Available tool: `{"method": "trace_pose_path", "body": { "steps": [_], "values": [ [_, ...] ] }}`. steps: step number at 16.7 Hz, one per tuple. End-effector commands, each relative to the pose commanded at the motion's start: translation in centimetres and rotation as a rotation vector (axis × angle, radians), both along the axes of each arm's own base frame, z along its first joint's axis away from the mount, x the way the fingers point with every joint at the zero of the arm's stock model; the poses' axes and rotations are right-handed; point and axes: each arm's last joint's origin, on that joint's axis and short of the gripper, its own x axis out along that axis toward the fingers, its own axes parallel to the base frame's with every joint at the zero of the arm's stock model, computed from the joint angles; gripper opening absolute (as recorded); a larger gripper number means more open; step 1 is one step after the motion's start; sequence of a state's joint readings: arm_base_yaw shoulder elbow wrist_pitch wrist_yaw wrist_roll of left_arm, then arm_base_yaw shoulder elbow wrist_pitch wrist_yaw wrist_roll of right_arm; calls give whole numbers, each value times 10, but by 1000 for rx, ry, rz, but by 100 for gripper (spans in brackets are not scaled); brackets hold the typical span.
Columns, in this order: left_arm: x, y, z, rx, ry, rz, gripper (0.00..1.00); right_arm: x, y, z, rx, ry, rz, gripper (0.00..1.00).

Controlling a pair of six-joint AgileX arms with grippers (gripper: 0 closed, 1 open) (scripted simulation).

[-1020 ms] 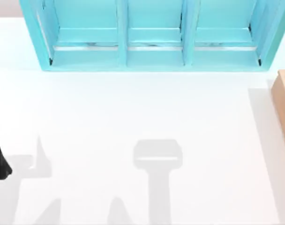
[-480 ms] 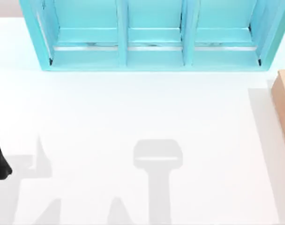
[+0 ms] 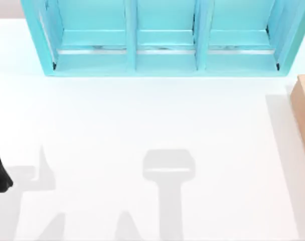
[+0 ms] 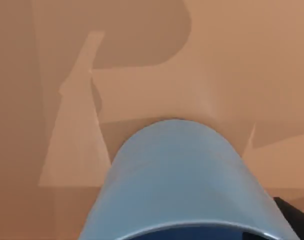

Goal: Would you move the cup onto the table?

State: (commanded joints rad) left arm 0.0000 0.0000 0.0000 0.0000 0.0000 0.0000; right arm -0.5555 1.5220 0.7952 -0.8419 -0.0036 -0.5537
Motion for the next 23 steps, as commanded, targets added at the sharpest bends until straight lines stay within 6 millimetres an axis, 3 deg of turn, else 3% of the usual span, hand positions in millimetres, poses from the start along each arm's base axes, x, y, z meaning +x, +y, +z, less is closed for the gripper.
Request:
{"method": "trace_pose_path", "body": {
  "steps": [9, 11, 18, 21, 23],
  "values": [
    [0, 0, 0, 0, 0, 0, 100, 0, 0, 1, -1, -2, 0, 0],
    [0, 0, 0, 0, 0, 0, 100, 5, 7, 11, -6, -9, -1, 0],
    [0, 0, 0, 0, 0, 0, 100, 13, 59, 59, 1, 16, 0, 0],
    [0, 0, 0, 0, 0, 0, 100, 6, 89, 84, 6, 24, 0, 0],
    [0, 0, 0, 0, 0, 0, 100, 2, 99, 98, 0, 3, 0, 0]
  ]
}}
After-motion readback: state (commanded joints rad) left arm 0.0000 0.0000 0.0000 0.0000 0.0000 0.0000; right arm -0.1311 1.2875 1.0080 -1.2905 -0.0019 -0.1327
